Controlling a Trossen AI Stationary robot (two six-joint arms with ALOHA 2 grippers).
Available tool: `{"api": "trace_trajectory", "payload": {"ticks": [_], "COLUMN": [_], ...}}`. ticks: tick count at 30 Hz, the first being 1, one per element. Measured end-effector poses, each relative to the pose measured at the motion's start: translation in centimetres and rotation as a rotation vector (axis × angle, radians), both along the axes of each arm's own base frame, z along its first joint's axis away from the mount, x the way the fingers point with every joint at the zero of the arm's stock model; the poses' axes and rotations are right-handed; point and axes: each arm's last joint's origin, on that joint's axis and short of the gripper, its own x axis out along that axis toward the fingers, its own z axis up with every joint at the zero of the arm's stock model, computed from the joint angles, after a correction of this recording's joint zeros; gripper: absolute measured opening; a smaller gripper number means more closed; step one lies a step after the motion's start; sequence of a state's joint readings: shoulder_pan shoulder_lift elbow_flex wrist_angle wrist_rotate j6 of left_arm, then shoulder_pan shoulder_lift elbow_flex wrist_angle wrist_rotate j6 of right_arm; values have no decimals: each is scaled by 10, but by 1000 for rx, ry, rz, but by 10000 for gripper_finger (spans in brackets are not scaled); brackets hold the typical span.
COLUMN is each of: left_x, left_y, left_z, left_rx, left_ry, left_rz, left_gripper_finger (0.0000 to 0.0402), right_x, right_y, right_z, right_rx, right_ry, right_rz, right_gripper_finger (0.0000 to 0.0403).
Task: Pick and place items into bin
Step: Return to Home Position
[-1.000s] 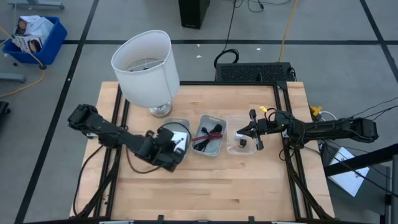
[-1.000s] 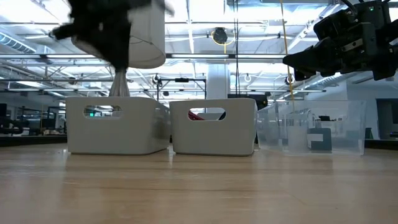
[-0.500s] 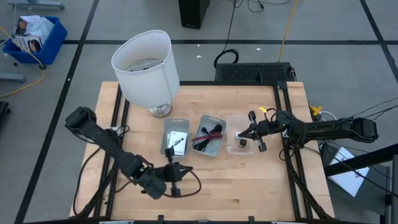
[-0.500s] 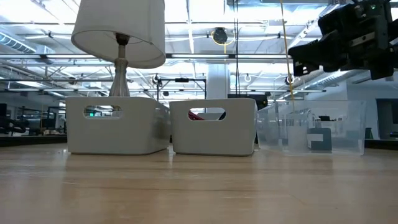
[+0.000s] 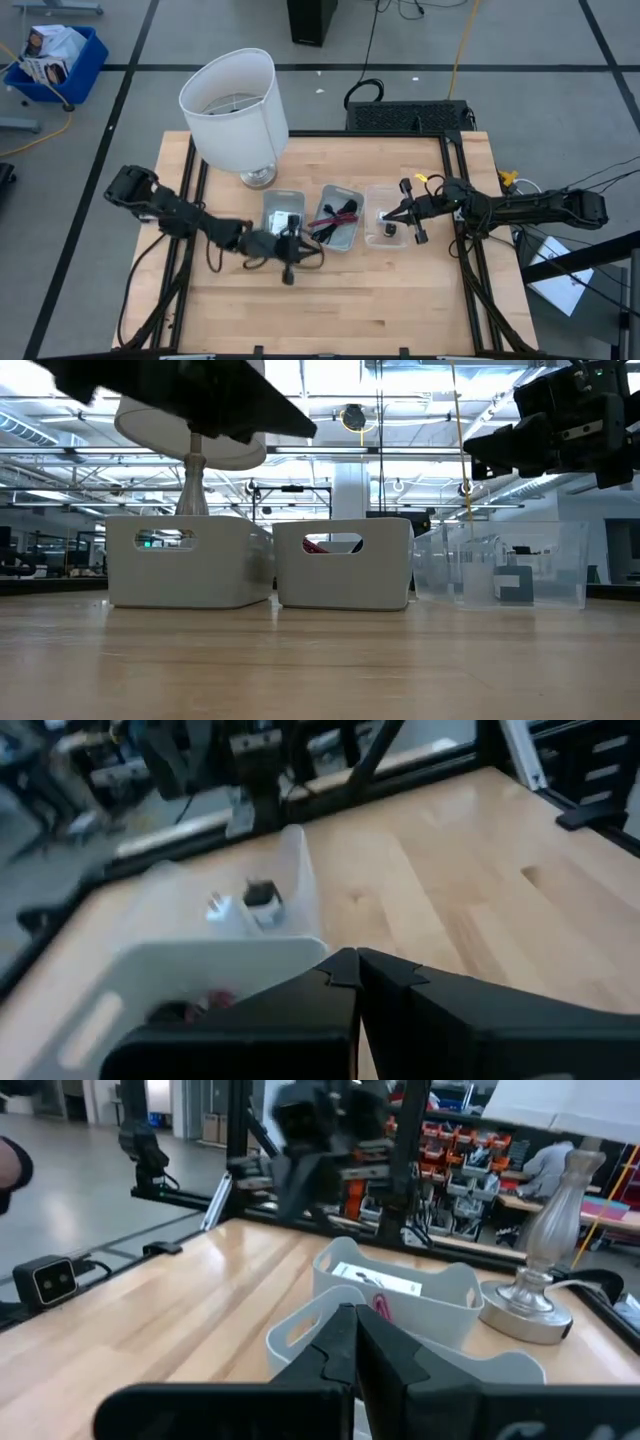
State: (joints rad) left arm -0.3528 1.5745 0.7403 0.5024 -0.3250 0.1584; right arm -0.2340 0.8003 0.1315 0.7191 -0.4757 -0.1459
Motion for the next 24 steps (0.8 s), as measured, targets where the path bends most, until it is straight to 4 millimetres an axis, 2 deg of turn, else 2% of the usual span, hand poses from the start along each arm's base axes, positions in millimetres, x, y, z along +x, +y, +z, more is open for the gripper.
{"api": "trace_trajectory", "payload": {"ticks": [4,7,12,15,17,20,24], "left_x": [-5,-24,-82,-116,-132,-145,-154], "left_y": [33,48,49,48,52,60,62], "left_z": [9,15,27,17,6,-12,-19], "left_rx": [4,32,84,54,22,0,13], "left_ry": [-115,-177,-288,-320,-329,-324,-354], "left_rz": [-45,2,153,181,219,276,248], "left_gripper_finger": [2,1,1,1,1,1,0], "right_x": [0,0,-2,-4,-4,-5,-6], "right_y": [0,0,1,2,2,2,-1], "right_z": [1,2,7,11,14,18,19], "right_rx": [-3,-6,13,17,17,22,42], "right_ry": [-11,-21,-57,-81,-113,-154,-152], "right_rz": [1,1,29,49,50,50,28], "right_gripper_finger": [0,0,0,0,0,0,0]}}
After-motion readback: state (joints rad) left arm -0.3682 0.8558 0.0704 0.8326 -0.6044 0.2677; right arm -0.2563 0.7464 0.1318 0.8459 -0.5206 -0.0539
